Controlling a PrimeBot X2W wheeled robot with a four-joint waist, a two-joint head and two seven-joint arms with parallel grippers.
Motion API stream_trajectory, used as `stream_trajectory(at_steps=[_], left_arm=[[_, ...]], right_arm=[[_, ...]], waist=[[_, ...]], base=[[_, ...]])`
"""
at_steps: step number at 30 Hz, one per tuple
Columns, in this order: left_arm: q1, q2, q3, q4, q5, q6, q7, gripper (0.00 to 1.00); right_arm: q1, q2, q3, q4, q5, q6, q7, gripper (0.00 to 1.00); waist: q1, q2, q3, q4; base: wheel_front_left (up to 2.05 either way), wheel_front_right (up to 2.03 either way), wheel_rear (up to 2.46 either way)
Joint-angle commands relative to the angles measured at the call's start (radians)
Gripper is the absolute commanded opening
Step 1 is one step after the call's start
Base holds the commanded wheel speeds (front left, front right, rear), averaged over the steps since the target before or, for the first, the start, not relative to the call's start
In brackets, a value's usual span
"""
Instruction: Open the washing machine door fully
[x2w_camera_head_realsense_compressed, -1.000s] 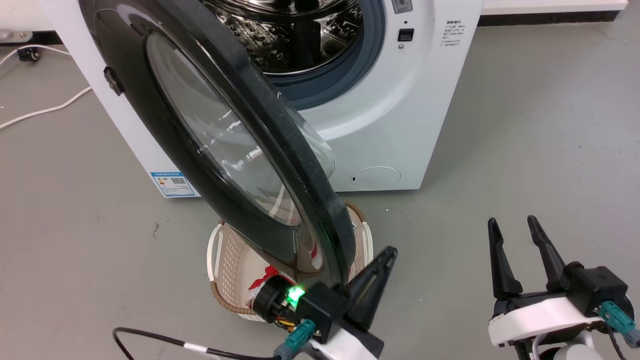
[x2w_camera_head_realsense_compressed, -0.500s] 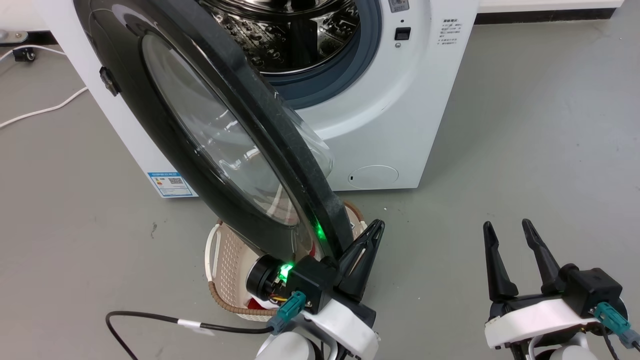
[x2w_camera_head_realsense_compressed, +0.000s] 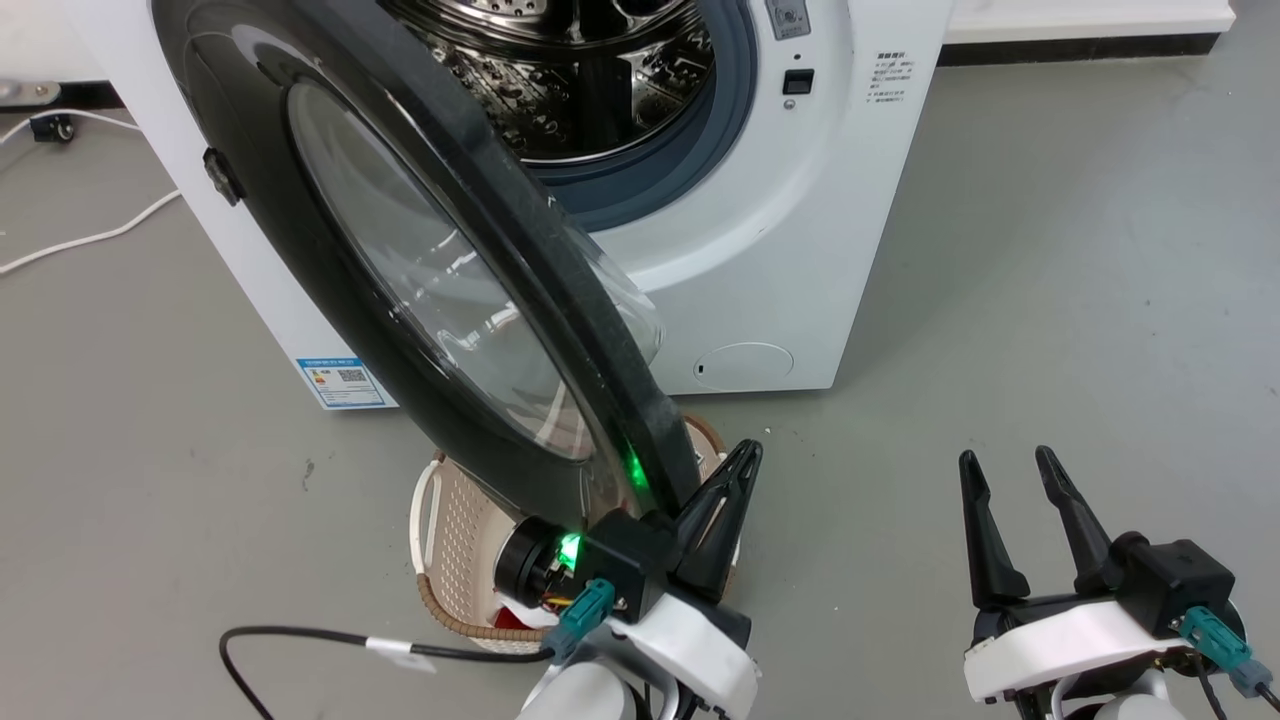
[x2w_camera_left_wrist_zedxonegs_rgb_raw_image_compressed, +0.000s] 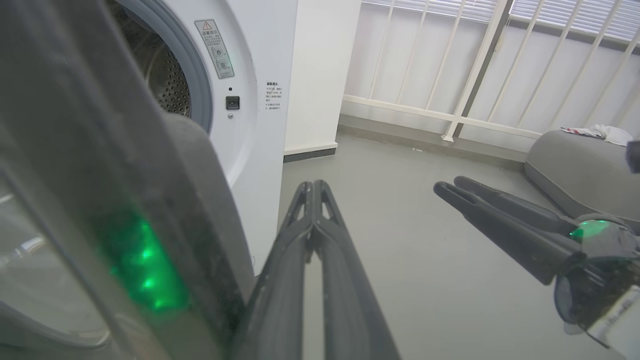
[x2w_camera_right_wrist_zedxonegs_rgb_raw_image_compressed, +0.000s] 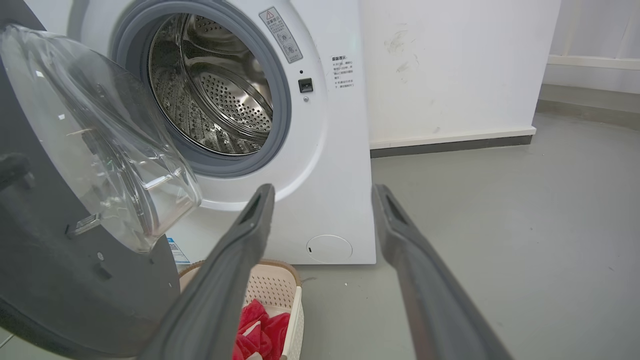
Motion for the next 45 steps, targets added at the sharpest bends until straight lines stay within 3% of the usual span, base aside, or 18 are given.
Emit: stream_trajectory(at_steps=[1,16,24,35,45], left_arm=[[0.013,0.028,0.026,0.009,-0.002,0.022,-0.004,0.0],[0.15,0.128,0.087,-0.192,0.005,0.147,0.047,0.0],[0.239,0.15,0.063,-0.343,0.018,0.185,0.094,0.0],[0.314,0.178,0.041,-0.494,0.037,0.224,0.125,0.0],[0.349,0.196,0.096,-0.491,-0.001,0.26,0.123,0.0]], right_arm=[[0.001,0.003,0.0,0.001,0.004,-0.001,-0.005,1.0],[0.014,0.003,-0.006,-0.018,-0.015,-0.001,0.016,1.0],[0.023,0.003,-0.016,-0.035,-0.024,-0.001,0.033,1.0],[0.035,0.003,-0.029,-0.056,-0.032,-0.001,0.053,1.0],[0.035,0.003,-0.025,-0.07,-0.038,-0.001,0.067,1.0]], waist=[[0.0,-0.0001,-0.003,0.001],[0.0,-0.0001,-0.006,0.049],[0.0,-0.0001,0.004,0.101],[0.0,-0.0001,0.003,0.27],[0.0,-0.0001,0.0,0.432]], base=[[0.0,0.0,0.0],[0.0,0.0,0.0],[0.0,0.0,0.0],[0.0,0.0,0.0],[0.0,0.0,0.0]])
